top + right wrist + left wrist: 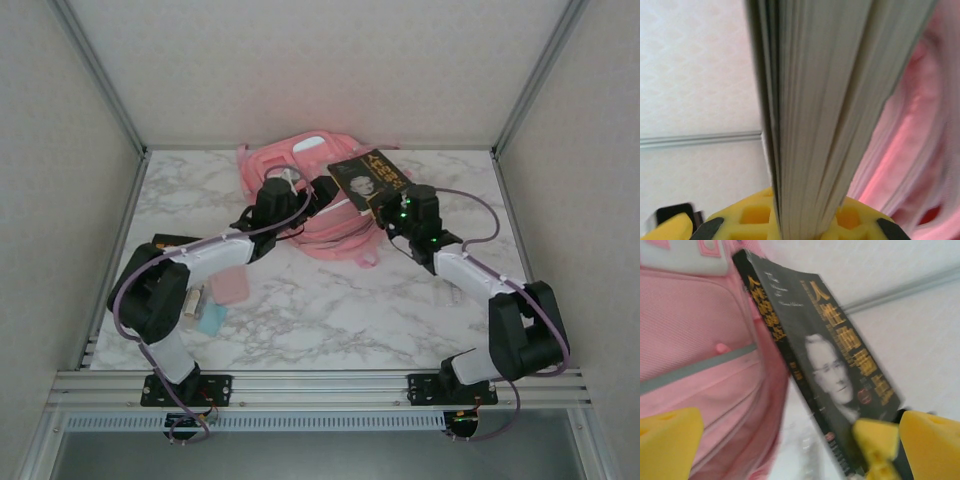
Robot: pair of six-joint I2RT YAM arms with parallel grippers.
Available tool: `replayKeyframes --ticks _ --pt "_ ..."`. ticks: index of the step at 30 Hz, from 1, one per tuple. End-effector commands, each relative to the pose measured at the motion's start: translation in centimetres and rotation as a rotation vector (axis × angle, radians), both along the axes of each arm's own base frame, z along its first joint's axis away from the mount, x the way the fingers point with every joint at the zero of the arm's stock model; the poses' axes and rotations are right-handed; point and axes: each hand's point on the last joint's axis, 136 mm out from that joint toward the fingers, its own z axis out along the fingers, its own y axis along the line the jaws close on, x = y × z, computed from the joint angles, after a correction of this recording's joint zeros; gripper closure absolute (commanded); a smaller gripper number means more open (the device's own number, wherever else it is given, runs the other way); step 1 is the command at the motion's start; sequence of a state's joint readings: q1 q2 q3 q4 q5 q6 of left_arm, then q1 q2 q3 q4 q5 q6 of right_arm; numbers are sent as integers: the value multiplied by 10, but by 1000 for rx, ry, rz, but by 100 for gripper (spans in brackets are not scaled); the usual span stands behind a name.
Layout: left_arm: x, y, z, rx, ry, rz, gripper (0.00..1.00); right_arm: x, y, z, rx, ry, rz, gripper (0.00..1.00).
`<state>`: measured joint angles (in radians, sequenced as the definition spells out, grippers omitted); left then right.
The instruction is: Pack the student bag
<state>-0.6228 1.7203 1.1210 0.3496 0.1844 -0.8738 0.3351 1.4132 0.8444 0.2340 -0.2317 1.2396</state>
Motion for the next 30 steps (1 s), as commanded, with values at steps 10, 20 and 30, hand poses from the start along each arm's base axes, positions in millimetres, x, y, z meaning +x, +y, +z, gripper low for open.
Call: replayKeyframes --ticks 10,20,30 --pt "-1 19 -75 973 -60 -367 7 -34 -104 51 -215 -121 -82 100" --pt "7 8 -123 1192 -28 -548 8 -57 -125 46 -249 -101 -111 100" --pt "16 21 -173 1302 78 -590 57 -64 -130 47 -253 -108 -125 100"
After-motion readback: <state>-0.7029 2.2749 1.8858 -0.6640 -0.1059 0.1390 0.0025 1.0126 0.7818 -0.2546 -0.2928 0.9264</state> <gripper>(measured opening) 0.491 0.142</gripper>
